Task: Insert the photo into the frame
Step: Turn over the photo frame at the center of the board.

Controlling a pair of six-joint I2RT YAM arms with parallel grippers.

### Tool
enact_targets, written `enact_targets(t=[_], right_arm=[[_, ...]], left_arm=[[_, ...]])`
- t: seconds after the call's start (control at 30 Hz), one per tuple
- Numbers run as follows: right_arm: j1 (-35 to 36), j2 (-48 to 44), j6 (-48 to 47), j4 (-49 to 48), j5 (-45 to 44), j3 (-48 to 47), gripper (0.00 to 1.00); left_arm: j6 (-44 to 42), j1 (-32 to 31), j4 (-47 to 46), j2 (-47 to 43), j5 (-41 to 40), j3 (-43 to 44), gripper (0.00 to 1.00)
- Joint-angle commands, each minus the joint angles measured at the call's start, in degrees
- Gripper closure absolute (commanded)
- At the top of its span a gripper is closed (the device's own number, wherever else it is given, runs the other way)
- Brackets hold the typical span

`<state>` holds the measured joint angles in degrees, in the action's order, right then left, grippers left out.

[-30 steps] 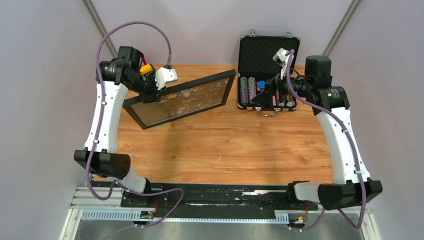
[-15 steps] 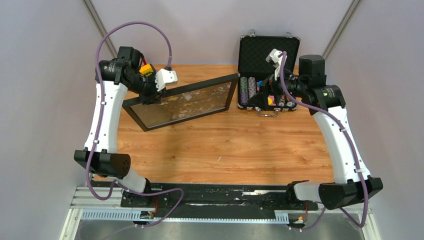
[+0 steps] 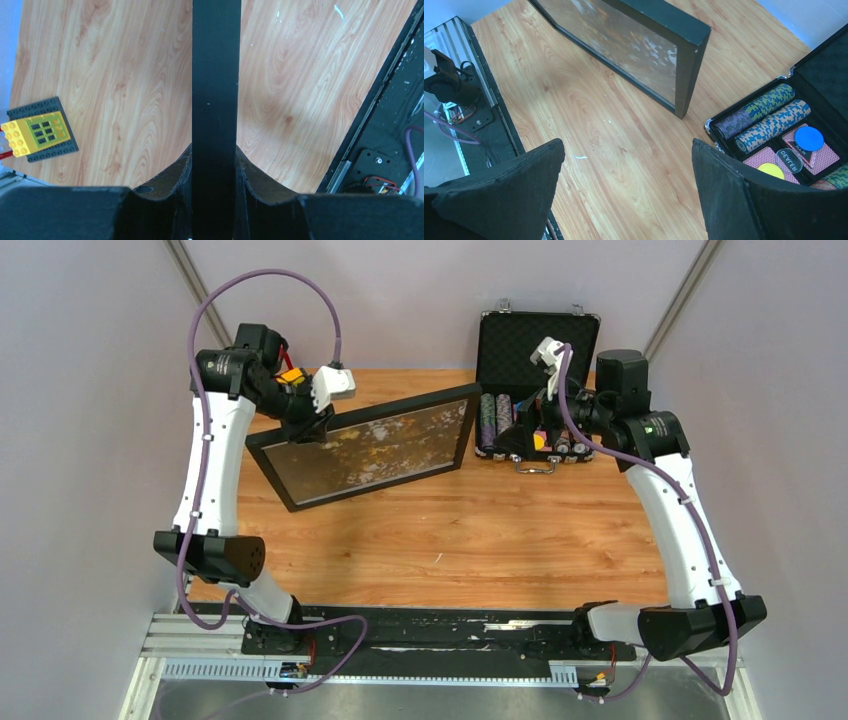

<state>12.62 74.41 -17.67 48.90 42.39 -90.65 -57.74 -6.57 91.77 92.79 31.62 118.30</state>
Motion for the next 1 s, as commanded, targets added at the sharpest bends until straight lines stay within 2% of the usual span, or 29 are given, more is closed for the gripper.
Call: enact_targets(t=[0.0, 0.17, 0.37, 0.63, 0.97], right_arm=[[0.26, -2.44, 2.13, -3.27, 0.31, 0.77, 0.04], [0.21, -3.36, 3.67, -4.44, 0.82, 2.53, 0.04], [0.26, -3.32, 4.60, -4.68, 0.85, 2.53, 0.04], [0.26, -2.31, 5.75, -4.98, 0.85, 2.40, 0.04], [0.28, -1.23, 6.46, -5.15, -0.06, 2.33, 0.05]], left_arm=[[3.40, -0.02, 3.03, 0.64, 7.33, 6.68, 1.00], [6.31, -0.03, 3.32, 1.46, 7.74, 7.08, 1.00], [9.26, -0.02, 1.31, 0.91, 5.30, 3.54, 1.00], [15.78, -0.02, -6.62, -3.07, -1.71, -4.93, 1.00], [21.21, 0.11, -10.96, -4.00, -9.34, -6.73, 1.00]])
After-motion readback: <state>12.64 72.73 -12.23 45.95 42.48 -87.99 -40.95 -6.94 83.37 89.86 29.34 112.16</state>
